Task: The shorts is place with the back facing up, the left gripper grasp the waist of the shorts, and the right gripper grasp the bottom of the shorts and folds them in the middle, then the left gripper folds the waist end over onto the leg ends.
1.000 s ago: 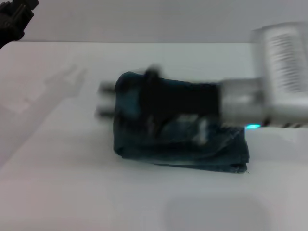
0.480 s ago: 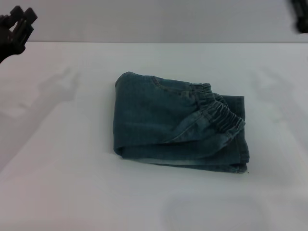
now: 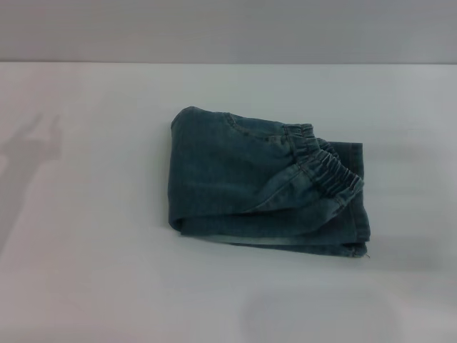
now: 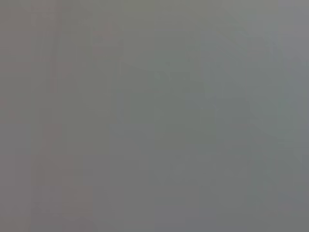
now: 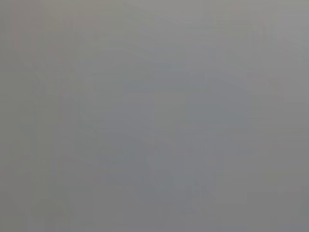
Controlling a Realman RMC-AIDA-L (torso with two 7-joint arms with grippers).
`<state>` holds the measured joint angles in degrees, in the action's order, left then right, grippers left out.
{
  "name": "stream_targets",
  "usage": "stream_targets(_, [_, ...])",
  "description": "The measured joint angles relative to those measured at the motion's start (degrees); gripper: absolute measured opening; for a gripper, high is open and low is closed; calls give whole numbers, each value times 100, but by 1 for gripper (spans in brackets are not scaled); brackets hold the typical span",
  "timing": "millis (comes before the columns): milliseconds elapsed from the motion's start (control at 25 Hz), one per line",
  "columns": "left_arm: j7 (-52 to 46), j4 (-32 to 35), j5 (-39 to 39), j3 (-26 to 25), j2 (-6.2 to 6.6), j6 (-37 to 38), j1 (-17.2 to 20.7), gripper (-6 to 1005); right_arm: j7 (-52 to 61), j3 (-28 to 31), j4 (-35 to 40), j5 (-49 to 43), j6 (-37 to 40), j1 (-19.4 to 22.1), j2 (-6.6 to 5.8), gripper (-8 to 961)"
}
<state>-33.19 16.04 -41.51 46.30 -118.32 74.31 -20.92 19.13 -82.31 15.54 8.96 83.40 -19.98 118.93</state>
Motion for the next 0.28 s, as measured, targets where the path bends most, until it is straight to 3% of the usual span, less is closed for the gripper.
stream_targets(280, [1136, -673, 1004, 0, -13, 493, -56, 306, -6, 166, -205, 23, -26, -33, -2, 358])
